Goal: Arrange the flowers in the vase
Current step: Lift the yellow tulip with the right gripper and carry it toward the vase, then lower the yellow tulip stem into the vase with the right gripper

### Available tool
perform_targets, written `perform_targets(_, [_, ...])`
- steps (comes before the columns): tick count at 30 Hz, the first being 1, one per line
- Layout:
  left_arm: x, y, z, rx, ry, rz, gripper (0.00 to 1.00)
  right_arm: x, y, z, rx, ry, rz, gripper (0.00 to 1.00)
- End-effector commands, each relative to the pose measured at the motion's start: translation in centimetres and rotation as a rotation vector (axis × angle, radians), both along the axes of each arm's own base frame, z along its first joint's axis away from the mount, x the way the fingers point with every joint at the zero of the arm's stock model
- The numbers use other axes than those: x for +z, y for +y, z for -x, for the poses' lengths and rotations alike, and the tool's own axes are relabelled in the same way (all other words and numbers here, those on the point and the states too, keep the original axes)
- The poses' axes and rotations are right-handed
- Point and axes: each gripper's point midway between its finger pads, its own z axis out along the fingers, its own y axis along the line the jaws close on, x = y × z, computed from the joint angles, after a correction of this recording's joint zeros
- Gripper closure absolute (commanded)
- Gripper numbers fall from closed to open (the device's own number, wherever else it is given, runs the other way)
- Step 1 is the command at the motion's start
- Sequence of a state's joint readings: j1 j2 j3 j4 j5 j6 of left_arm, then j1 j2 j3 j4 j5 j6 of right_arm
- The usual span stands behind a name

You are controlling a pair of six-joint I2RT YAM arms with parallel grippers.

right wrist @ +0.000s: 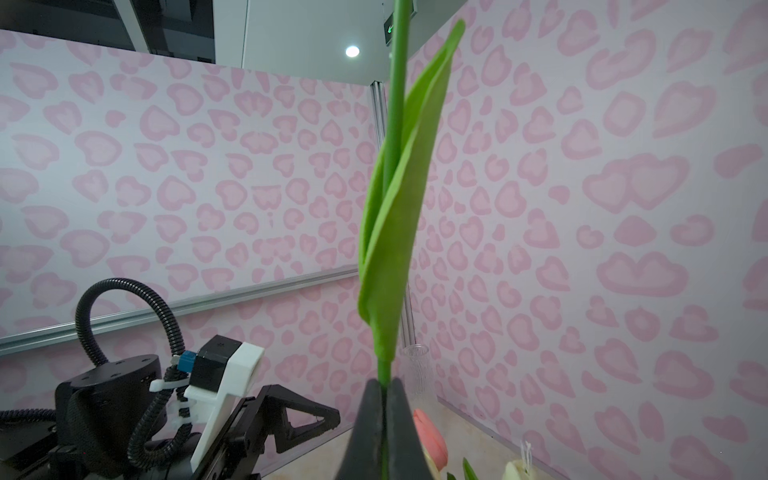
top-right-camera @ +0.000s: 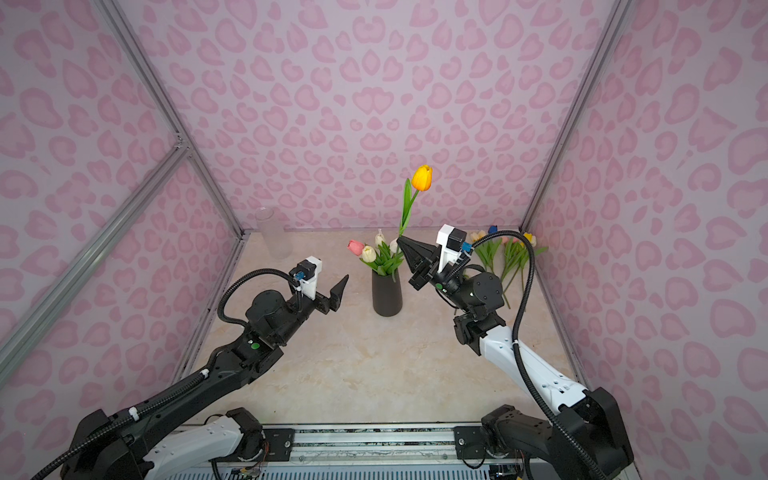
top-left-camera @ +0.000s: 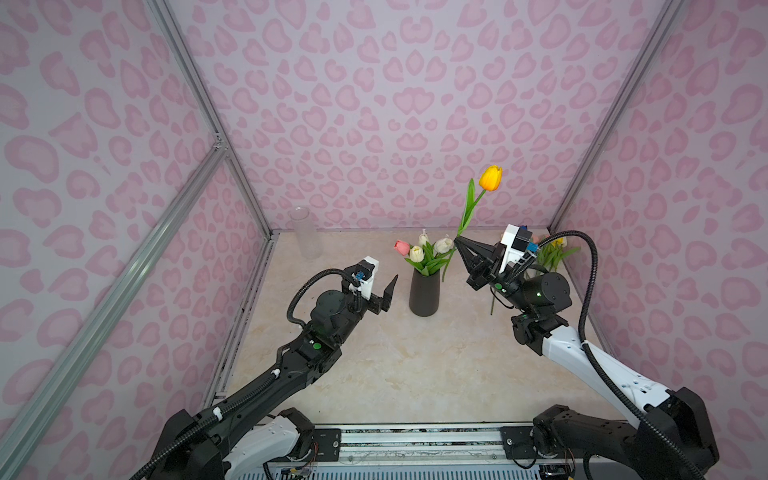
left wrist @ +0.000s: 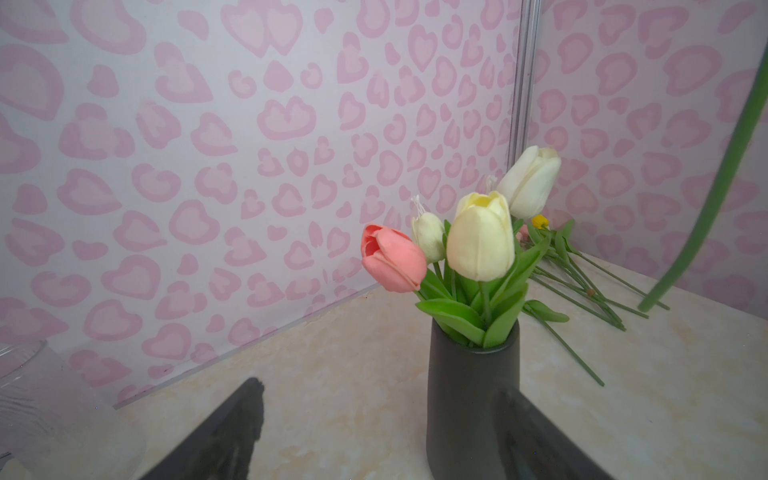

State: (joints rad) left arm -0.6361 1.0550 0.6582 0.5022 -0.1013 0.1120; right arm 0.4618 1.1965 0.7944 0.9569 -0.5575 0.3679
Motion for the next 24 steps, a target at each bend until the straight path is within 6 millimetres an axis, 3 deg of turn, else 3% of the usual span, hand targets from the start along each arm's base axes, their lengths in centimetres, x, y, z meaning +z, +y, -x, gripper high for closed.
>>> perform_targets(1, [1.1, -0.4, 0.3, -0.028, -0.019, 0.03, 0.13, -0.4, 0.2, -0.4, -0.055, -0.052, 0.024, 1.0])
perform_targets(19, [1.2, 0.5, 0.6, 0.0, -0.028, 0.007, 0.13, -4.3, 1.1, -6.0, -0.216, -0.052, 0.037, 1.0])
perform_targets(24, [1.3, 0.7, 0.6, 0.009, -0.034, 0.005, 0.13, -4.1, 1.6, -6.6, -0.201, -0.049, 0.024, 1.0])
